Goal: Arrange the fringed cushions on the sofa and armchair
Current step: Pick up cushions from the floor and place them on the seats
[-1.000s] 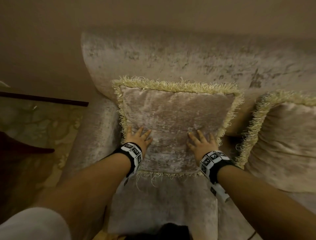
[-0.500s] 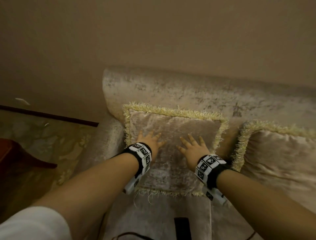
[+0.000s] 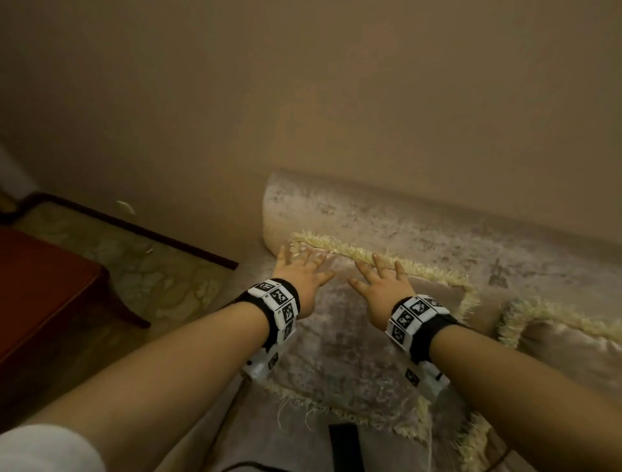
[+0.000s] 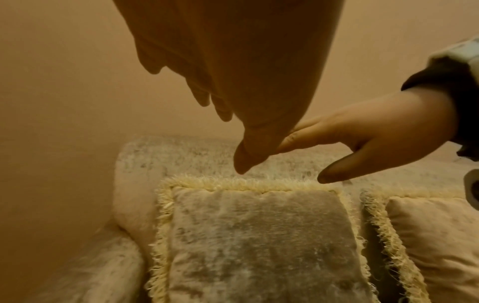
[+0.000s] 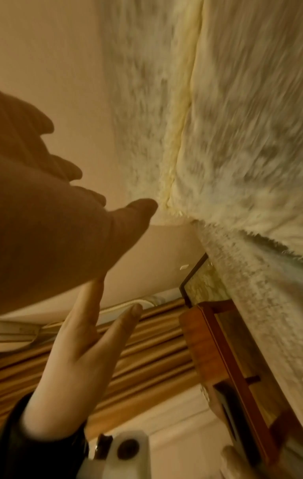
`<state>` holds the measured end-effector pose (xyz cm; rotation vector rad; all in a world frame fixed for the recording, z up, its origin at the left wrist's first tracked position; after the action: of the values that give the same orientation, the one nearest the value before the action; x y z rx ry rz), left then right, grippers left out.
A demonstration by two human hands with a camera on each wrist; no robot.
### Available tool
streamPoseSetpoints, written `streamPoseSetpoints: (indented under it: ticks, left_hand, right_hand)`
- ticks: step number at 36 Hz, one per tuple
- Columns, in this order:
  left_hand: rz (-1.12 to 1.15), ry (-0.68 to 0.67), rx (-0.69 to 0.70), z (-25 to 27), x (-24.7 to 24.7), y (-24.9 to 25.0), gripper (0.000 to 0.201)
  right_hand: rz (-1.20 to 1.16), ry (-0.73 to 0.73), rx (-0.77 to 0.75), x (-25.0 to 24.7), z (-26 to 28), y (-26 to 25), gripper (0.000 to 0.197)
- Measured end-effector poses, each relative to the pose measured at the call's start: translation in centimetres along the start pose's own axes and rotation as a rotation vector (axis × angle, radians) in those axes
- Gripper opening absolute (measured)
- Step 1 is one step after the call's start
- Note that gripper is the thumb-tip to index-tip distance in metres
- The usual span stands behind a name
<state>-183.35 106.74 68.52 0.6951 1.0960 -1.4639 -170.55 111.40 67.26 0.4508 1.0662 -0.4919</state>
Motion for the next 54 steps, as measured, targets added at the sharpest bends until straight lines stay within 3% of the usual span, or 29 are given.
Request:
streamPoseSetpoints:
  ticks: [10,18,24,26,35,43,54]
  left_hand:
    - [0.077,0.0,-0.197,6.2,2.5,-9.9,0.081]
    - [0.194,0.027,-0.477,14.8,7.4,-20.5,0.08]
    - [0.255,-0.063,-0.655,25.4,14.4,-29.2,0.084]
    - [0.28,-0.089,-0.701,27.7,16.5,-30.9,0.084]
    - [0.392,-0.201,-0.946,44.8,28.8,-40.7,0.085]
    - [0.525,-0.263,-1.163,59.1,37.5,-43.7,0.081]
    - [0.738,-0.318,-1.412,73.0,45.6,-42.7,0.075]
  right_hand:
    - [0.074,0.079,-0.222,-5.1,-3.5,-11.2,0.078]
    - [0.163,0.113,-0.382,-10.2,-6.4,-23.7,0.084]
    - [0.234,0.129,-0.502,-12.7,-7.7,-37.3,0.087]
    - [0.247,0.112,-0.523,-12.8,-7.6,-40.2,0.088]
    - [0.295,0.087,-0.743,-13.1,-6.7,-62.0,0.089]
    - [0.372,0.128,-0.967,-12.1,-2.7,-79.1,0.091]
    - [0.517,0.132,-1.275,-10.3,4.0,-95.2,0.067]
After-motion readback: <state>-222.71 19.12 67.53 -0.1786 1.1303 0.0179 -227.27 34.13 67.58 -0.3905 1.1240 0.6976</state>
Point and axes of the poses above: each hand's wrist, its own z-axis away from the middle knuckle, its own x-axis out of the palm, y = z × x, the point moved 8 cm from there along -z, towards the middle knuckle, and after that the axes turned 8 degrees about -x, right-handed, at the moved point
